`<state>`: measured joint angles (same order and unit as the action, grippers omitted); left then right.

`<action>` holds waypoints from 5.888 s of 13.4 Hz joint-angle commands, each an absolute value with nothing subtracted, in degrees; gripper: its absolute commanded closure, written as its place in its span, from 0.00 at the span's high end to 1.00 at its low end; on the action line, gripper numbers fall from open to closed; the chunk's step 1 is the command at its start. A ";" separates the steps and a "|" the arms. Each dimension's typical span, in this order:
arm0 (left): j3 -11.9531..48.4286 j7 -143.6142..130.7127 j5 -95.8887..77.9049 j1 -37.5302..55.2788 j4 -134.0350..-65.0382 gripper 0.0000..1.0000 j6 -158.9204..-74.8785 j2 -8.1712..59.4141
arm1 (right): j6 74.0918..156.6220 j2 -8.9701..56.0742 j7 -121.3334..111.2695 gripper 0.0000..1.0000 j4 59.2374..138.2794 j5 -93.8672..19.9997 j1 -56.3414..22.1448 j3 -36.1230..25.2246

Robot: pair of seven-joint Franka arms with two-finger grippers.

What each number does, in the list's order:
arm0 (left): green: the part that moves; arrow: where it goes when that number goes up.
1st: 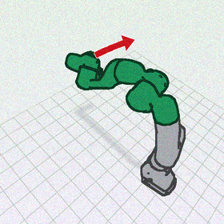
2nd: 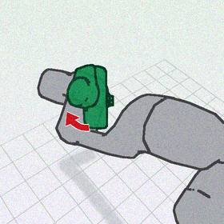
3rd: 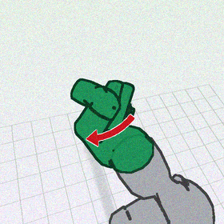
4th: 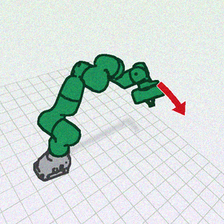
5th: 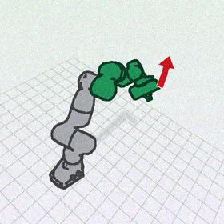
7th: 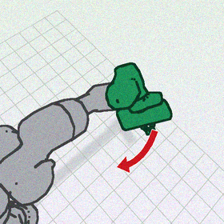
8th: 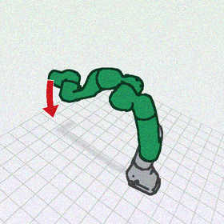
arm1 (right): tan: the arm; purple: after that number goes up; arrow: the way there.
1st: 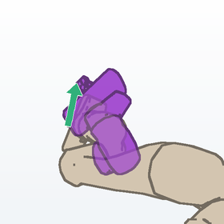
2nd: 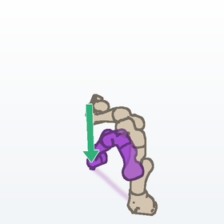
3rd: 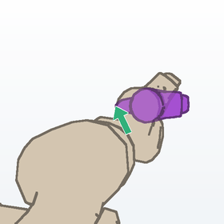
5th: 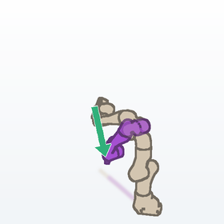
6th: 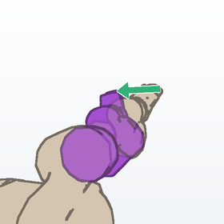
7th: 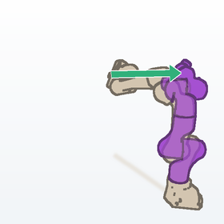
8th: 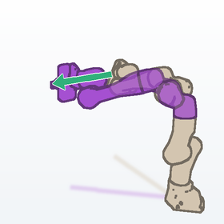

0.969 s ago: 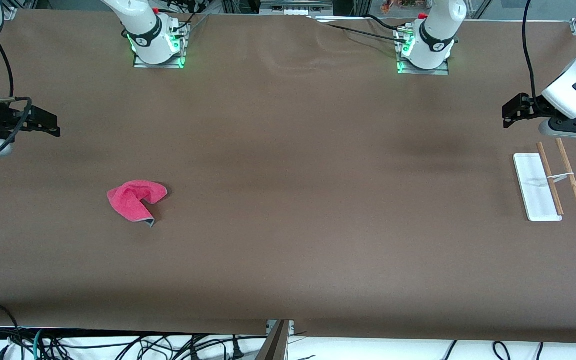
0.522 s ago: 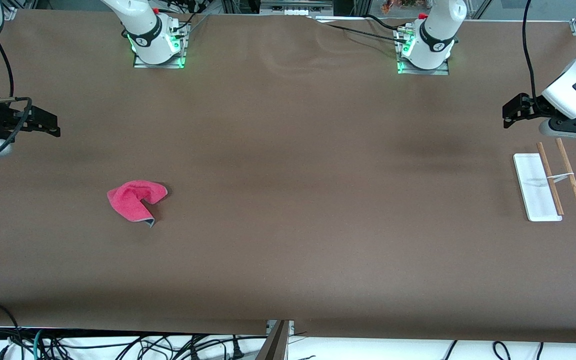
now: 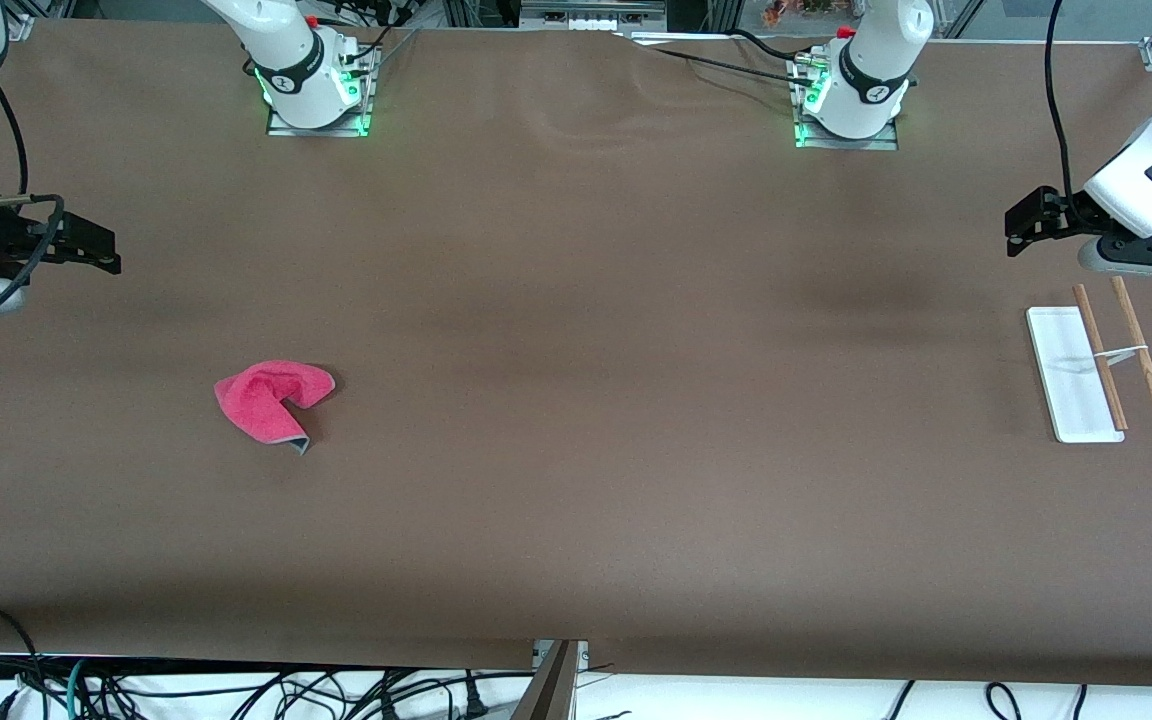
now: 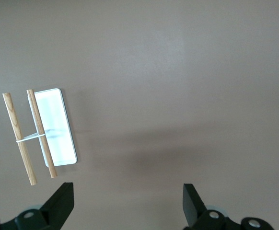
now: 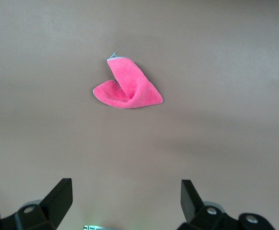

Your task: Pass towel and hang on rack

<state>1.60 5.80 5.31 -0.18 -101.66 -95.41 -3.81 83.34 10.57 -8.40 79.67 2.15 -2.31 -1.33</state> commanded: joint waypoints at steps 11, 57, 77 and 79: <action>1.85 6.77 3.96 -0.62 -99.67 1.00 -93.87 -2.99 | 90.69 16.78 -7.56 1.00 81.38 2.99 -3.33 -0.70; 3.51 11.94 -15.25 1.93 -98.09 1.00 -92.02 4.21 | 118.09 31.02 16.85 0.00 76.11 -3.60 -20.72 19.16; 14.49 92.81 -54.40 5.27 -115.75 0.70 -115.13 13.45 | 130.87 33.84 21.18 0.00 76.11 -3.08 -33.22 19.07; 14.94 93.60 -54.14 5.19 -116.10 0.00 -115.58 13.62 | 130.87 33.93 21.09 0.00 76.11 -3.08 -33.14 19.07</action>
<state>14.72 90.86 -52.81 5.52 -113.64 -114.56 16.01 130.58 32.88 21.85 77.91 -3.50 -32.56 19.36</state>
